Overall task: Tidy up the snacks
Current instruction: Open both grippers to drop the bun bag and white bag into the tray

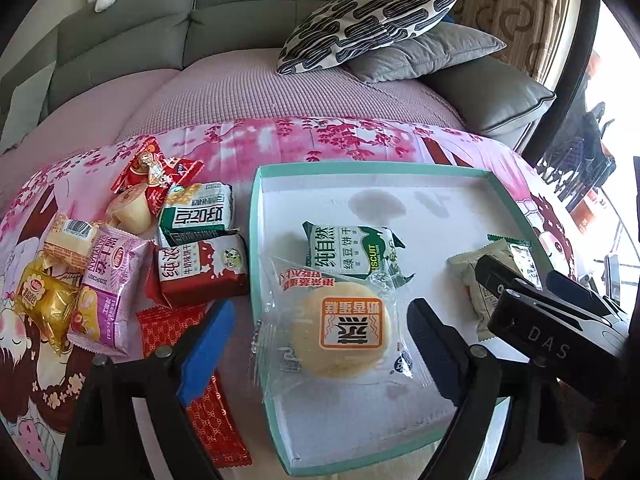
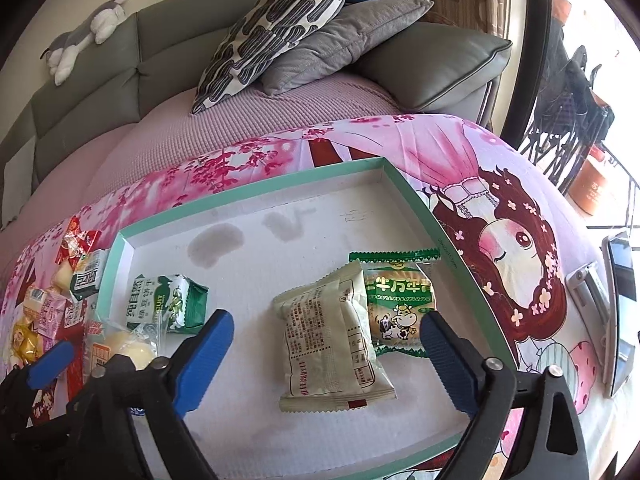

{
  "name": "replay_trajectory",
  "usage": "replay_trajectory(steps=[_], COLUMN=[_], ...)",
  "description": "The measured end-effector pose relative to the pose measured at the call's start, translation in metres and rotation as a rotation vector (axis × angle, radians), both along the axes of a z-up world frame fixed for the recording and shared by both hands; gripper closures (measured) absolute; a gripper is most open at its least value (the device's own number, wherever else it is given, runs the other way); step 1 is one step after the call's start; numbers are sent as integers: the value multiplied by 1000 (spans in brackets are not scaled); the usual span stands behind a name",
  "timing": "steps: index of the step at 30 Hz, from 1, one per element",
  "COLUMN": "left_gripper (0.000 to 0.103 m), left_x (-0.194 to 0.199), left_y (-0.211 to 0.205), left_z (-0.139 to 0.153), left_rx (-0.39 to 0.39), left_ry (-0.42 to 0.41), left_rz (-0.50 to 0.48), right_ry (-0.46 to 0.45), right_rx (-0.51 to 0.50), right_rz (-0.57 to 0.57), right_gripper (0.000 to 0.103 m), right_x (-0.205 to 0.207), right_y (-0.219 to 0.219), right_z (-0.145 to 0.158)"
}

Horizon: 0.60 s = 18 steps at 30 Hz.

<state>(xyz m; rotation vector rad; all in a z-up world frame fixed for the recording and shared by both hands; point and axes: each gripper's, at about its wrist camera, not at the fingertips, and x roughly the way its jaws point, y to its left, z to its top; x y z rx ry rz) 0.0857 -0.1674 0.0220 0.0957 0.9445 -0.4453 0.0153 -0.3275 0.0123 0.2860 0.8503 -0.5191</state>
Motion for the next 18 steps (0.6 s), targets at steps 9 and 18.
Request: replay_trajectory(steps=[9, 18], left_gripper=[1, 1], left_x=[6, 15], left_y=[18, 54], left_z=[9, 16], left_rx=[-52, 2], left_ry=[-19, -21], left_rz=[60, 180], right_ry=[-20, 20], right_rx=[35, 18], right_rz=[-36, -6], right_gripper=[0, 0], right_x=[-3, -4], right_y=[-6, 0], right_z=[-1, 1])
